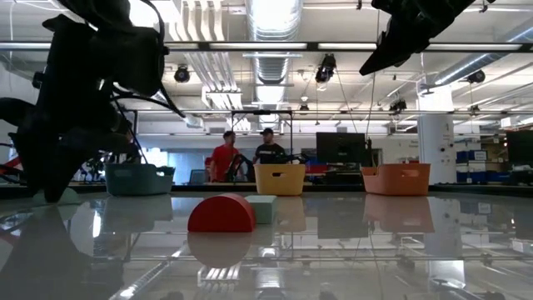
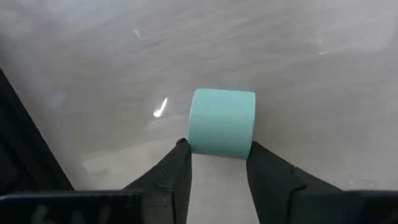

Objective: Sort & place blocks by color
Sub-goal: Put the light blue block into the green bin

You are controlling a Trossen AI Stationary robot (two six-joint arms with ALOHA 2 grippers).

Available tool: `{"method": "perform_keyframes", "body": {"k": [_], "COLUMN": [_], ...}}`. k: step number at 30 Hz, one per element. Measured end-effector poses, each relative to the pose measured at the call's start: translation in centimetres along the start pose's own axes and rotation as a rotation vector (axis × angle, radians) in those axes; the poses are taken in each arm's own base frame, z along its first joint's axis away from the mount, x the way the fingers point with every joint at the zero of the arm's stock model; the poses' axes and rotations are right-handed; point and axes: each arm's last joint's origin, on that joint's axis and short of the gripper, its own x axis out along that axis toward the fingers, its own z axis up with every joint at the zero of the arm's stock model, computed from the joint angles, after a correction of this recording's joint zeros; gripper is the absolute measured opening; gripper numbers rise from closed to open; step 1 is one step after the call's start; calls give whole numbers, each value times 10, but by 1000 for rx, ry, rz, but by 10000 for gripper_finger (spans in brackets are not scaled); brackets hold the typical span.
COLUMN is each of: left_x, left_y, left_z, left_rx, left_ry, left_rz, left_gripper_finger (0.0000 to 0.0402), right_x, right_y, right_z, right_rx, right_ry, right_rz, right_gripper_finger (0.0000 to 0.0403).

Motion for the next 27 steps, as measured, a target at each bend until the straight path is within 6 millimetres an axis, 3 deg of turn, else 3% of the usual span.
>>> {"method": "perform_keyframes", "body": {"k": [8,15,21,27], "left_x": [-14,-44,-73,-90], "left_y": [-6,-10,-4,10], "left_z": [2,14,41,80], "left_rx": [60,123,169,195], "left_ry": [-11,-90,-195,-269], "left_rz": [-49,-164,-236,-251], "left_gripper_finger": [114,115,116,116], "right_x": [0,0,0,0], "right_y": [0,0,0,0], "right_z": [0,0,-1,-1], "right_rx": [-1,-1,1,1], "right_ry": [2,3,7,8], "right_rz": [0,1,1,1], "right_gripper_finger": [73,77,73,78]}}
